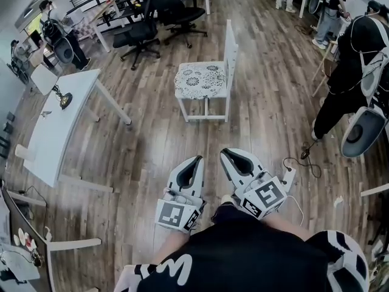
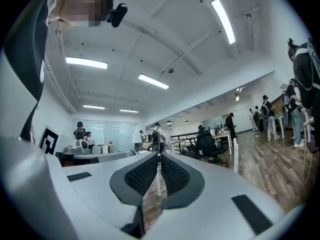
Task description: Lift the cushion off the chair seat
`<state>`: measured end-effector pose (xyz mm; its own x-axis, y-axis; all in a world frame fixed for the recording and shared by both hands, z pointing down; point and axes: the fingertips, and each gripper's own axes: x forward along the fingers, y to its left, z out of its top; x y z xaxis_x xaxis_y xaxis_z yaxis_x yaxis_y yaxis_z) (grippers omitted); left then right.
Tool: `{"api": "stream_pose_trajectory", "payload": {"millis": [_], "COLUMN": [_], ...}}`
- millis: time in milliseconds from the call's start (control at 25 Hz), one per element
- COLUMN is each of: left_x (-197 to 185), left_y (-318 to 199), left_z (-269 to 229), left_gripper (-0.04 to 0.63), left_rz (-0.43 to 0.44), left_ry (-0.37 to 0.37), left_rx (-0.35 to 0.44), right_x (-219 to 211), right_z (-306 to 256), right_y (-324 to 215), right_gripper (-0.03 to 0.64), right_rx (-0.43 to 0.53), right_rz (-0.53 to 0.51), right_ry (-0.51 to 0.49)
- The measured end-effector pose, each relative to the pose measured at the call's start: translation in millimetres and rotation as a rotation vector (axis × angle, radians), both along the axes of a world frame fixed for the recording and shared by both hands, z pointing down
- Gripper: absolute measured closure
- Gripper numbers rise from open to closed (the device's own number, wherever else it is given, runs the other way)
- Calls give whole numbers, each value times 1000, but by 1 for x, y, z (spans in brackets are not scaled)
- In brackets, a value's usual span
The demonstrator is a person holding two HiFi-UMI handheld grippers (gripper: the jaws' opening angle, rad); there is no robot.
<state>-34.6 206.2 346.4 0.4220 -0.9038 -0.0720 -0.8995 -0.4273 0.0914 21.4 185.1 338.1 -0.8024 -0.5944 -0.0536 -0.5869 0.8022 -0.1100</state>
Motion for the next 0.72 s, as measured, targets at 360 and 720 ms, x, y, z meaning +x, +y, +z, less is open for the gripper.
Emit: {"api": "stream_pose_trajectory", "payload": {"millis": [360, 720], "left_x": [16, 38], "left_y": [-71, -110], "left_z": [4, 17], "left_gripper": [589, 589], "left_rz": [4, 11], "left_ry": [3, 9], "left_rx": [-8, -39], "right_x": [16, 28], "right_z": [2, 12], "right_y": [-70, -112], "right_gripper": [583, 583], "right_rx": [-2, -21], "right_rz": [-4, -28], "right_ry": [4, 13]}}
